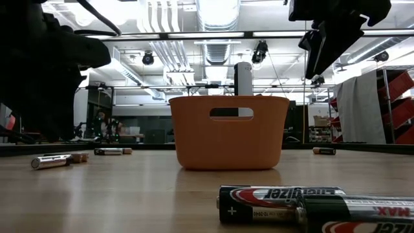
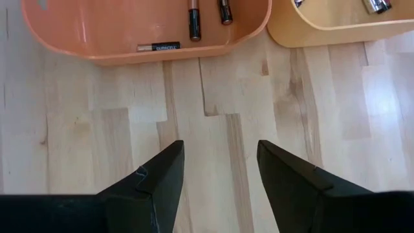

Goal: Sort batteries
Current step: Put the silver battery into the yellow bin

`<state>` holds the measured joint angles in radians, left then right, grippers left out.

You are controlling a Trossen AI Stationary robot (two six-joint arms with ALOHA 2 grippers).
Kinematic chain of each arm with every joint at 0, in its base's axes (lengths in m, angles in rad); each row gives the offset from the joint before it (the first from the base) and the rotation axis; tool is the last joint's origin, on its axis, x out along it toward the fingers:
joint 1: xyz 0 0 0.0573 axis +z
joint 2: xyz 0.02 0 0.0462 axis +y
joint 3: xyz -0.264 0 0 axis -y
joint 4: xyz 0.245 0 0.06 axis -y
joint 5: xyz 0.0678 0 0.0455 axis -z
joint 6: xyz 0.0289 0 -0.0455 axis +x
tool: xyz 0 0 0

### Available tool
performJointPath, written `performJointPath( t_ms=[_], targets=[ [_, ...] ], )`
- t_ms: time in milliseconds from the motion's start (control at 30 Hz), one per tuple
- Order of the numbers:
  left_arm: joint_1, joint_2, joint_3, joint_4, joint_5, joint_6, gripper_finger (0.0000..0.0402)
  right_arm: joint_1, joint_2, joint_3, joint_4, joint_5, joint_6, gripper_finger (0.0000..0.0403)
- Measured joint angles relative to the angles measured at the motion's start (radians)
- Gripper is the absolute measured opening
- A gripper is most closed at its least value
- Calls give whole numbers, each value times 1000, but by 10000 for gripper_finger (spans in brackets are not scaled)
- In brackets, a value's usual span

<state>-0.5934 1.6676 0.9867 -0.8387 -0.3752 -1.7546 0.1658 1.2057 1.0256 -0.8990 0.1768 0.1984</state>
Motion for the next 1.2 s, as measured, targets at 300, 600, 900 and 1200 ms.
performJointPath(
  t_ms=[300,600,900,1200],
  targets=[
    [0,0,-6,-2,1,0,111,0,0,0,3,0,0,190],
    [0,0,-15,-1,4,-1,136,0,0,0,11,0,-7,196],
    [0,1,-16,14,4,-1,174,0,0,0,21,0,-17,197],
    [-1,119,-16,47,50,-10,171,0,0,0,27,0,-33,194]
  ],
)
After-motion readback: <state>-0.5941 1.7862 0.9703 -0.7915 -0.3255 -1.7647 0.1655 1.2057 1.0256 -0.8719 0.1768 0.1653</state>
